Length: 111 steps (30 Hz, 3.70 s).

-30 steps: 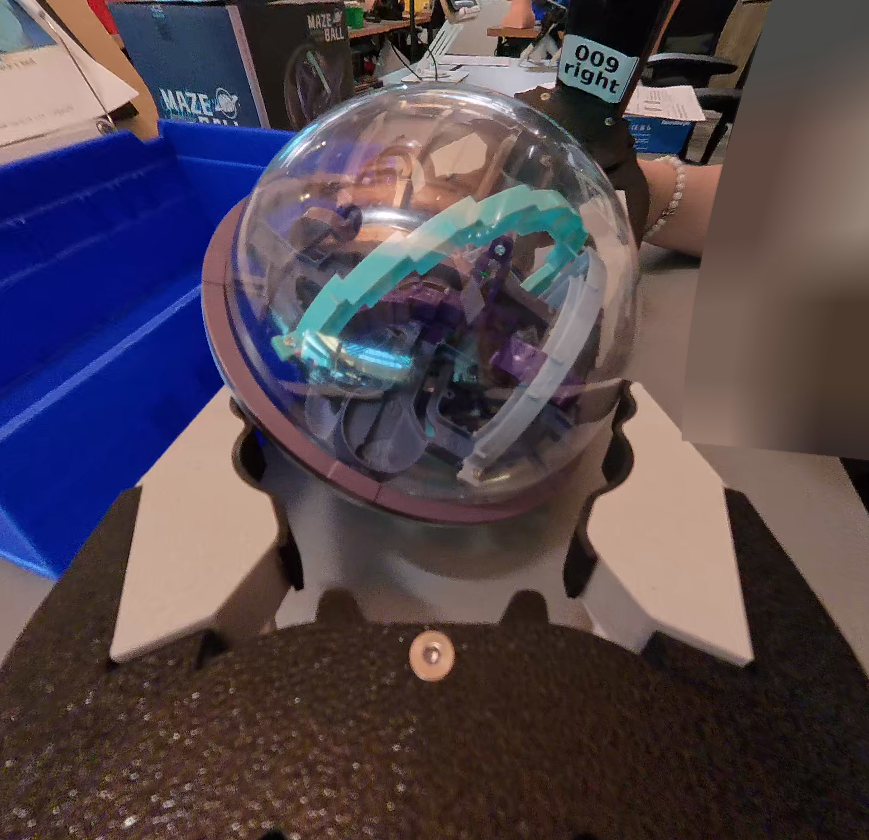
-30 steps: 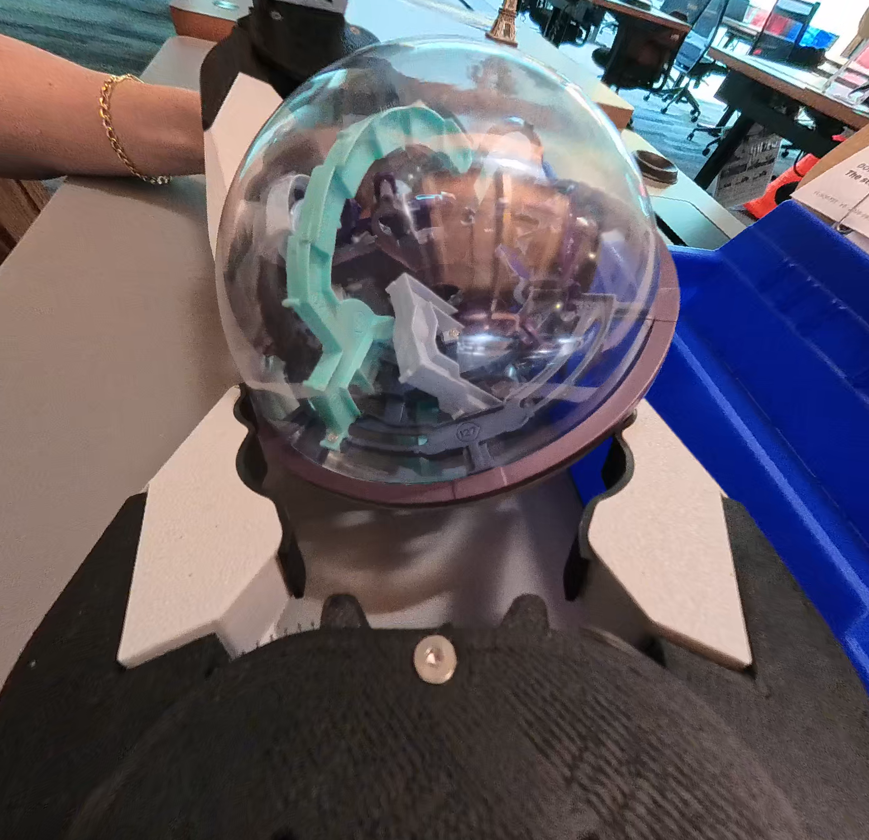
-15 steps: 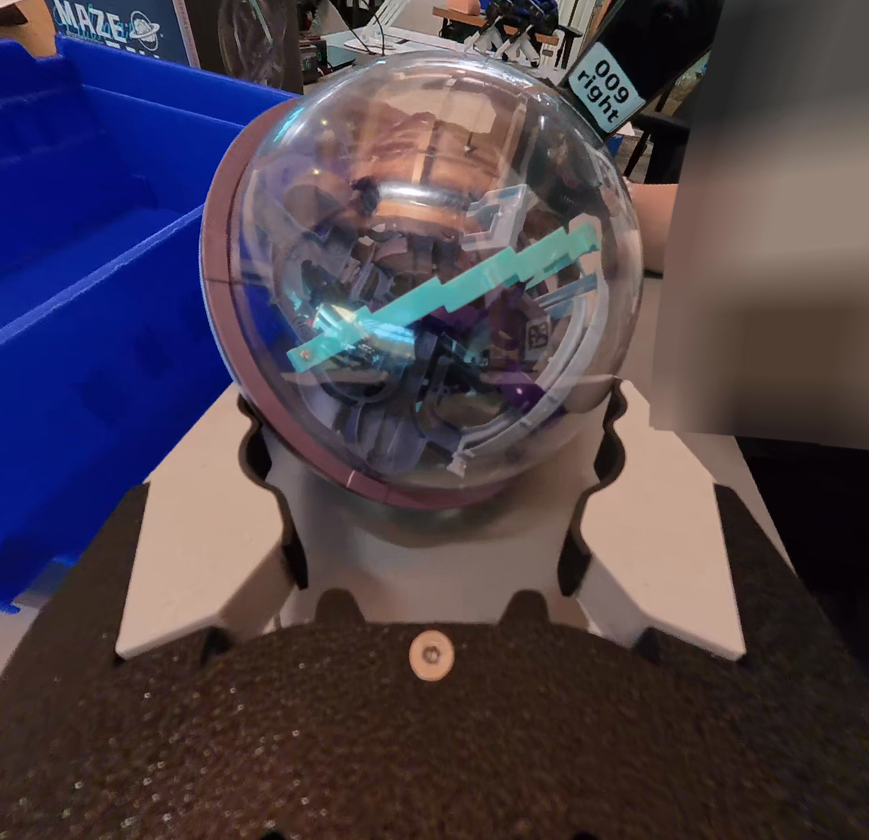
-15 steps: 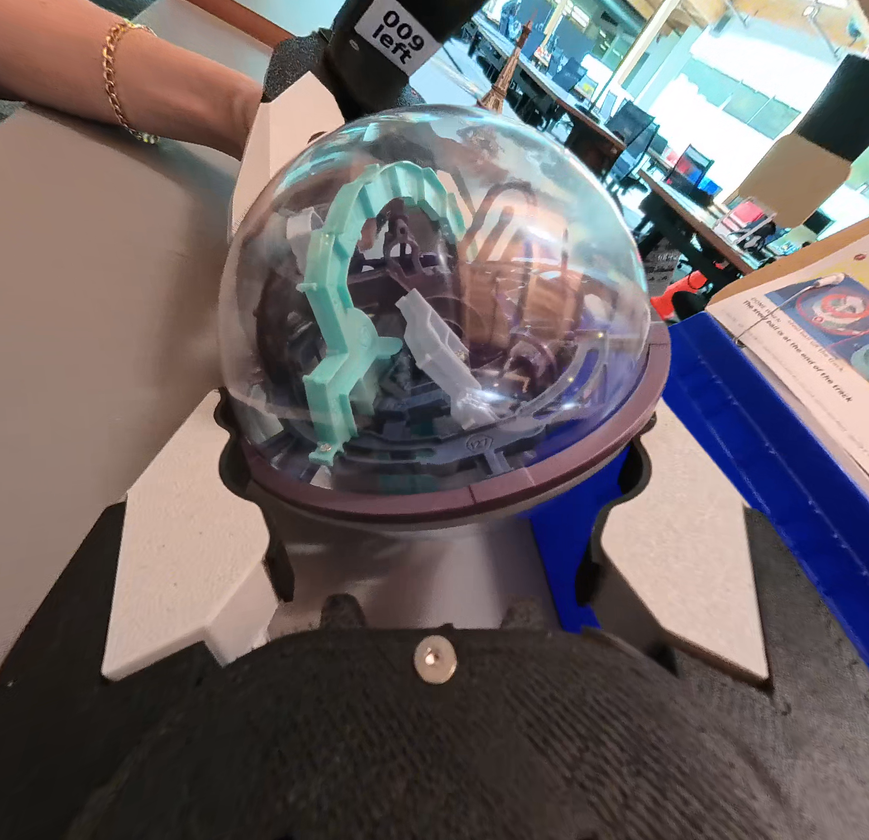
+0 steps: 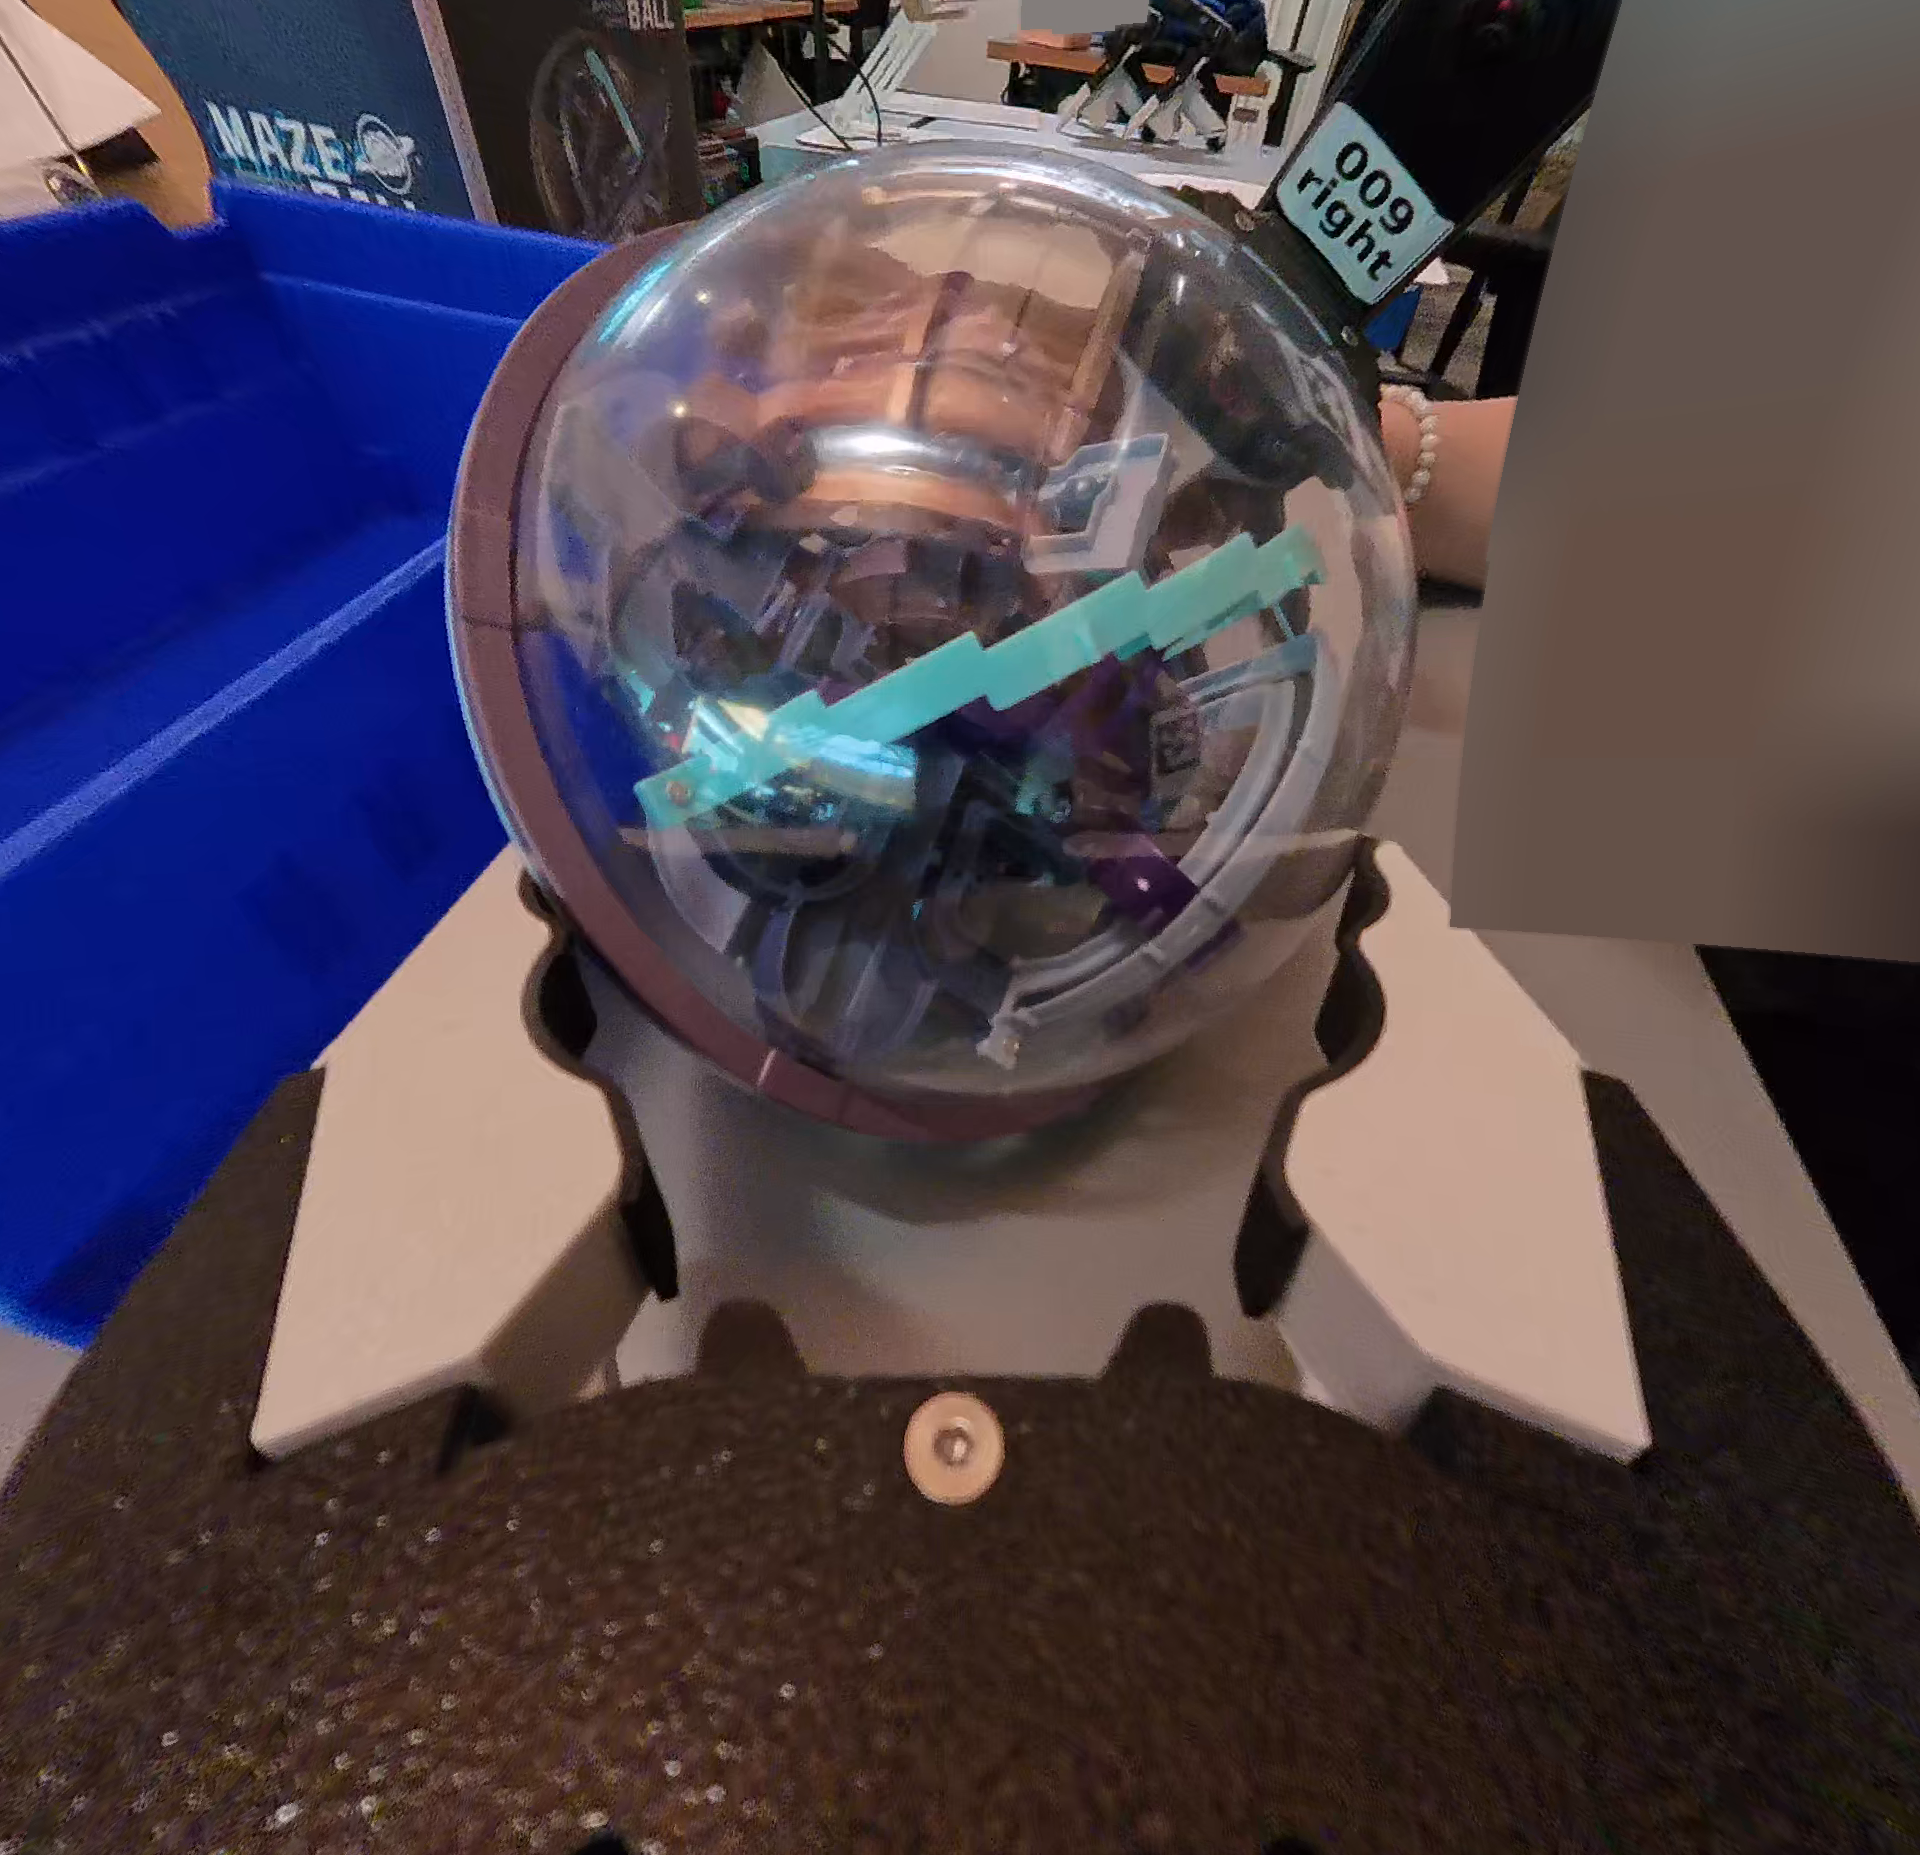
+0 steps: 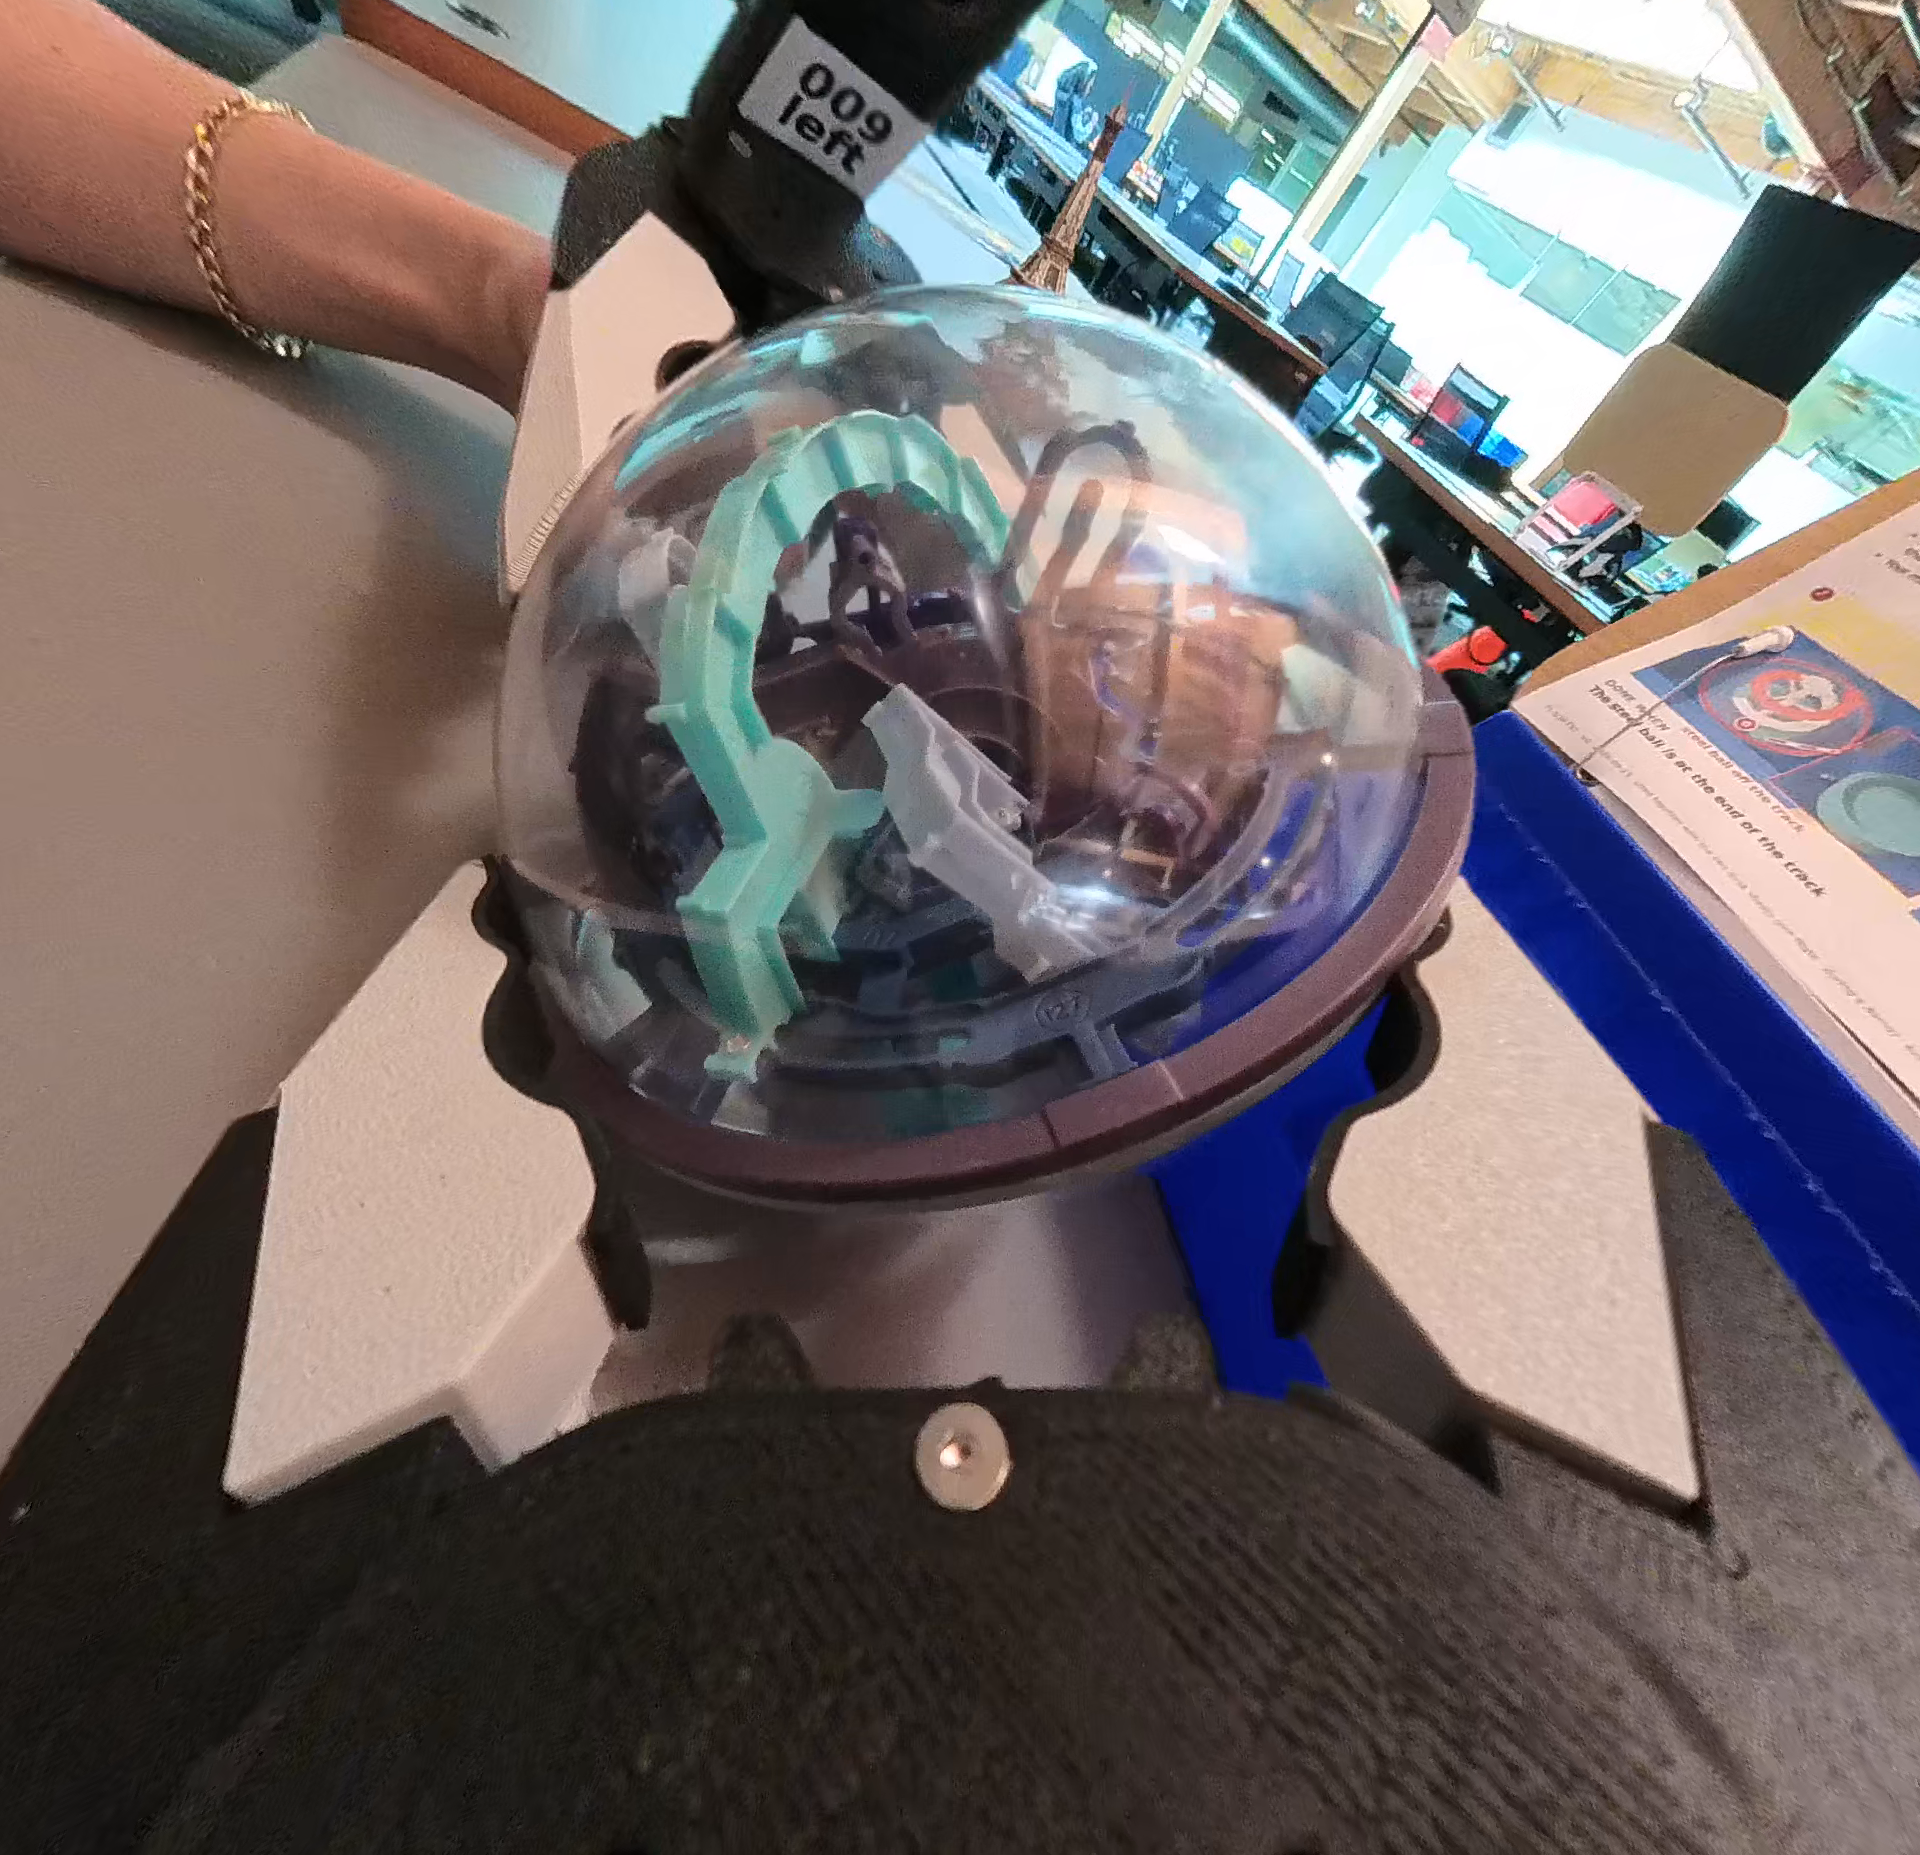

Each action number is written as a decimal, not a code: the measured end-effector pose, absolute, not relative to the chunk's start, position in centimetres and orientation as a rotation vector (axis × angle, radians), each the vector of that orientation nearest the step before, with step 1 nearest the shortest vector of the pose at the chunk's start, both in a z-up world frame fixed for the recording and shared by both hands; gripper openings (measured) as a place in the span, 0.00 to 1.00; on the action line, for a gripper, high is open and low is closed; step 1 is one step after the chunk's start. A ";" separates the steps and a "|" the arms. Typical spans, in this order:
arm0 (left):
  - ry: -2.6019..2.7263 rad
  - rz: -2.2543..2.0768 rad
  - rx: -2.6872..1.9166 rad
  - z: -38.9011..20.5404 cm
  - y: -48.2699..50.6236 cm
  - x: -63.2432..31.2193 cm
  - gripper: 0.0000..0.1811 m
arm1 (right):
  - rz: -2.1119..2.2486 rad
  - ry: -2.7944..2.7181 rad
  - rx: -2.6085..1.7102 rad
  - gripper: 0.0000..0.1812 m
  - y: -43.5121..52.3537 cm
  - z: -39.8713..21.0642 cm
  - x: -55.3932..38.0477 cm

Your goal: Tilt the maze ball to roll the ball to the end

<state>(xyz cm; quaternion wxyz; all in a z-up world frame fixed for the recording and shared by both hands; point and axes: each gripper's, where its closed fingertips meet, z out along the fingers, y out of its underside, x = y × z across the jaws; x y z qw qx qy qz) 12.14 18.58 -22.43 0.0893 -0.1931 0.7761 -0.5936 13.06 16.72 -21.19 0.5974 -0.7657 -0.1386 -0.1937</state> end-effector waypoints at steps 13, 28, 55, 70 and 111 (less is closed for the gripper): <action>2.287 -1.702 -0.549 -22.6 18.1 12.3 0.81 | -0.521 -0.423 -1.772 0.85 16.4 -20.6 12.5; 1.911 -1.440 -0.218 -19.9 18.7 13.5 0.87 | -0.618 -0.441 -1.750 0.84 16.3 -20.2 13.1; 2.392 -1.288 -0.072 -20.4 17.0 13.8 0.87 | -0.679 -0.490 -1.713 0.84 16.4 -20.3 12.9; 2.612 -1.309 -0.138 -20.5 16.5 14.1 0.86 | -0.466 -0.382 -1.659 0.83 15.9 -19.3 12.8; 2.602 -1.291 -0.207 -20.0 14.8 12.4 0.84 | -0.262 -0.491 -1.727 0.86 13.6 -20.5 11.6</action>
